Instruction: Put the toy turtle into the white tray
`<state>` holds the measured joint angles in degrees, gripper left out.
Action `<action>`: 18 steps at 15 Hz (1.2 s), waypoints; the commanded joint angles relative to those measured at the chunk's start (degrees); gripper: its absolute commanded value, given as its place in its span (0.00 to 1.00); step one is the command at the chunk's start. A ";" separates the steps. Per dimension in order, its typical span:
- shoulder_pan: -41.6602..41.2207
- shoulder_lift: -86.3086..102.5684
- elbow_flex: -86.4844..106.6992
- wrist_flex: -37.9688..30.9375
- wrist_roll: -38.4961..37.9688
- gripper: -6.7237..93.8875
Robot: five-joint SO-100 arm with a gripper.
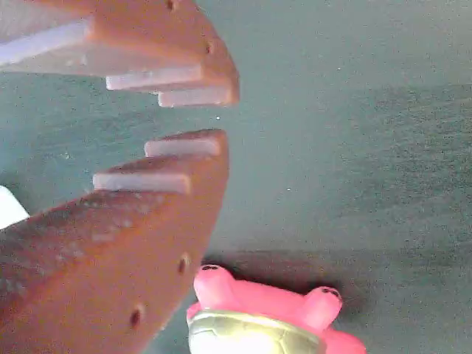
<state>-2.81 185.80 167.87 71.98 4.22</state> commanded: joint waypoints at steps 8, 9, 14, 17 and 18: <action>0.53 -28.12 -12.22 -13.71 0.44 0.07; 1.41 -33.93 -17.05 -14.41 0.35 0.07; 7.12 -65.30 -43.24 -16.26 0.00 0.06; 10.37 -79.89 -59.15 -14.24 -0.44 0.06; 11.25 -84.02 -63.28 -14.24 -0.62 0.06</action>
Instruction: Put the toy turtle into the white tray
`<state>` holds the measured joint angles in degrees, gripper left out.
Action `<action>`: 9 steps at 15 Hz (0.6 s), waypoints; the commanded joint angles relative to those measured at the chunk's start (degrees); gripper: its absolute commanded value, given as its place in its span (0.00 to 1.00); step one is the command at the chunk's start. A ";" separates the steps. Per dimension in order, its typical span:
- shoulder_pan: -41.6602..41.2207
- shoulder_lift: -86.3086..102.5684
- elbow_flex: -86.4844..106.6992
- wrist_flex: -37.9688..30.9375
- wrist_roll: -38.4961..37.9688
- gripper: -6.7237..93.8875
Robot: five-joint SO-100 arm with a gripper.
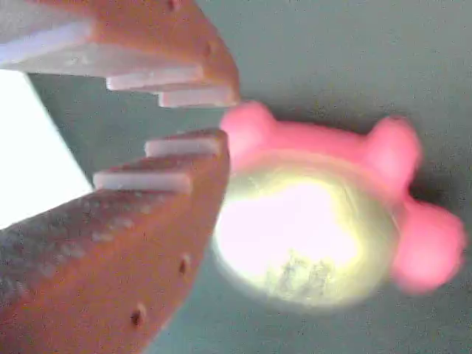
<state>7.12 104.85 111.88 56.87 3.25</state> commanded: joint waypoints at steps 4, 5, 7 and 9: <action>3.78 -19.60 -25.93 5.45 1.67 0.10; 3.96 -24.17 -31.55 8.44 2.46 0.21; 3.96 -30.23 -38.67 12.22 3.69 0.40; 3.34 -32.70 -41.31 13.54 5.54 0.48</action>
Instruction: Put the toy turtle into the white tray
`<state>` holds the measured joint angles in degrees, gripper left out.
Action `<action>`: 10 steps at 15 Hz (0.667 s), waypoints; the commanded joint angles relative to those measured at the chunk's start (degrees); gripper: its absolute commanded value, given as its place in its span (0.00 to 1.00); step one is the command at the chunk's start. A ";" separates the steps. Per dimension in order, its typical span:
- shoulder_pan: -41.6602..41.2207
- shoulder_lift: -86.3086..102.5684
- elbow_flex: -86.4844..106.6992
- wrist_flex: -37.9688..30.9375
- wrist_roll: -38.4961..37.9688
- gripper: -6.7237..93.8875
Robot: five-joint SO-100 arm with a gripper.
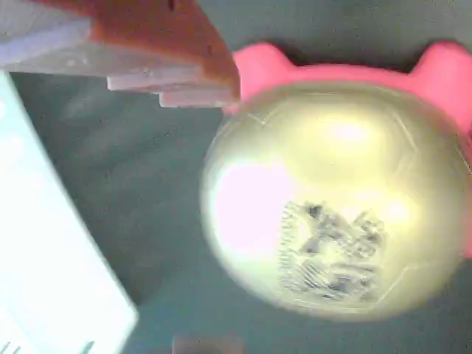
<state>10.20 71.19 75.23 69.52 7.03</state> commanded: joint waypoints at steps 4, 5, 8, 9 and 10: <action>-0.53 -3.69 -10.02 3.69 6.33 0.68; -0.53 -4.92 -11.34 4.39 6.68 0.68; -0.62 -9.32 -15.91 7.47 7.82 0.68; -0.53 -10.81 -17.40 8.17 8.17 0.68; -0.53 -12.13 -18.72 8.88 8.53 0.68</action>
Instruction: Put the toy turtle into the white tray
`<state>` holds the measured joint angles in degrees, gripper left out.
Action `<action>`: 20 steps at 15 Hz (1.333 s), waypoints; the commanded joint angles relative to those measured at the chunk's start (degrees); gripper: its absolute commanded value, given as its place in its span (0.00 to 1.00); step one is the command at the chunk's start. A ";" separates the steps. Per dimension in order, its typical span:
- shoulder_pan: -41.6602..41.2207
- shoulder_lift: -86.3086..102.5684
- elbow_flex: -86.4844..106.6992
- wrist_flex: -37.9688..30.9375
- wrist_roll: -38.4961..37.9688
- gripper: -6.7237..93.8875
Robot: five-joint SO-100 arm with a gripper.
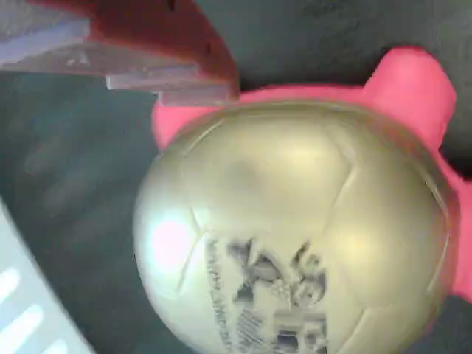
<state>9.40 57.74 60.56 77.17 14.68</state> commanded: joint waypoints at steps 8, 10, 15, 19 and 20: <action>1.32 -8.88 -14.77 3.52 2.37 0.68; 1.32 -10.99 -16.44 3.60 2.46 0.68; 1.49 -15.47 -19.95 3.34 3.43 0.62; 1.32 -16.17 -19.95 2.64 4.83 0.28; 1.41 -15.82 -19.69 2.29 5.19 0.14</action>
<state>10.02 39.20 42.80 78.40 18.37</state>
